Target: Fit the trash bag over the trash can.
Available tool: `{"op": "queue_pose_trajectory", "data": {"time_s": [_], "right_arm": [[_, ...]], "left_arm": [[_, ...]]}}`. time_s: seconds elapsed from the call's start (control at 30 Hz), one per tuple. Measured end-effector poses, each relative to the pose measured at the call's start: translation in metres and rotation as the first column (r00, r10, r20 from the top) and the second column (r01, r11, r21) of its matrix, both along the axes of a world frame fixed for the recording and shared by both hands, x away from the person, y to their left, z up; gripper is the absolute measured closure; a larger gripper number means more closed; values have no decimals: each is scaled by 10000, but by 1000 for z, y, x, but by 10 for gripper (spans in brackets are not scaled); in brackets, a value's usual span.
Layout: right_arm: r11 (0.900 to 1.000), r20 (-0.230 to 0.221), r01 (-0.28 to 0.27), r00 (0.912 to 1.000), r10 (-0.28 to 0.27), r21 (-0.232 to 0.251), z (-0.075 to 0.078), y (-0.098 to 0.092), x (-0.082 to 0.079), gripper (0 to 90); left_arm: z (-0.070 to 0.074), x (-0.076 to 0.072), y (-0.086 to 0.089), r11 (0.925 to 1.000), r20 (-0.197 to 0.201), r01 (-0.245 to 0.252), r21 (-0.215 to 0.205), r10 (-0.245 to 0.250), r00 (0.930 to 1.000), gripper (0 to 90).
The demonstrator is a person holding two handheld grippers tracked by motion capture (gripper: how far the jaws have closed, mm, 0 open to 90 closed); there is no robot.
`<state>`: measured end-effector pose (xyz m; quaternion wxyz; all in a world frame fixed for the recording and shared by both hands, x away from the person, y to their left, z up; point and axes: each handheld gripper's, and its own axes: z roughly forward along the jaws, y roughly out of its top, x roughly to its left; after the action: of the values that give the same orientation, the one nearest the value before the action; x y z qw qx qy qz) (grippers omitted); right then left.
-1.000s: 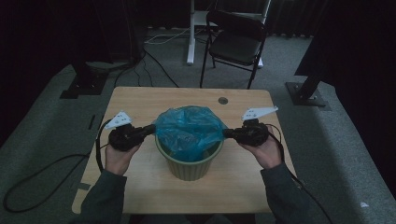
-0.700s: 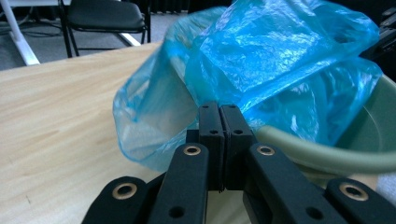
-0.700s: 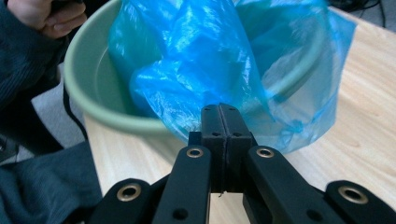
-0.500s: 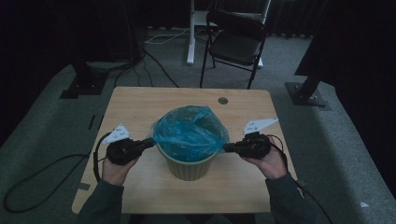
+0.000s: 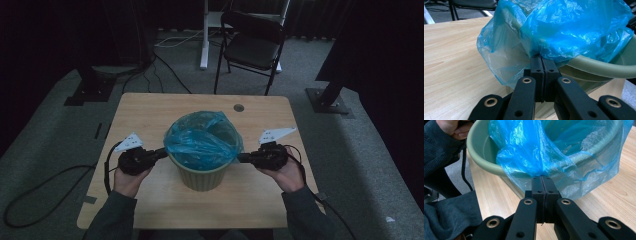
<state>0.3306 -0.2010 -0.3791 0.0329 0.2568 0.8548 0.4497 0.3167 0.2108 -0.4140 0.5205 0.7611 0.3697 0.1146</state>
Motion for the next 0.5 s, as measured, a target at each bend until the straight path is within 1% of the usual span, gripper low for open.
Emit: {"op": "queue_pose_trajectory", "data": {"time_s": [0.1,0.5], "right_arm": [[9999,-16,67,10000,-67,80,-1,0,1,899],[9996,31,200,9998,-201,181,-2,2,2,899]], "left_arm": [[-1,2,0,10000,-8,-17,-85,17,10000,887],[-2,4,1,9998,-11,-107,-167,107,9999,887]]}}
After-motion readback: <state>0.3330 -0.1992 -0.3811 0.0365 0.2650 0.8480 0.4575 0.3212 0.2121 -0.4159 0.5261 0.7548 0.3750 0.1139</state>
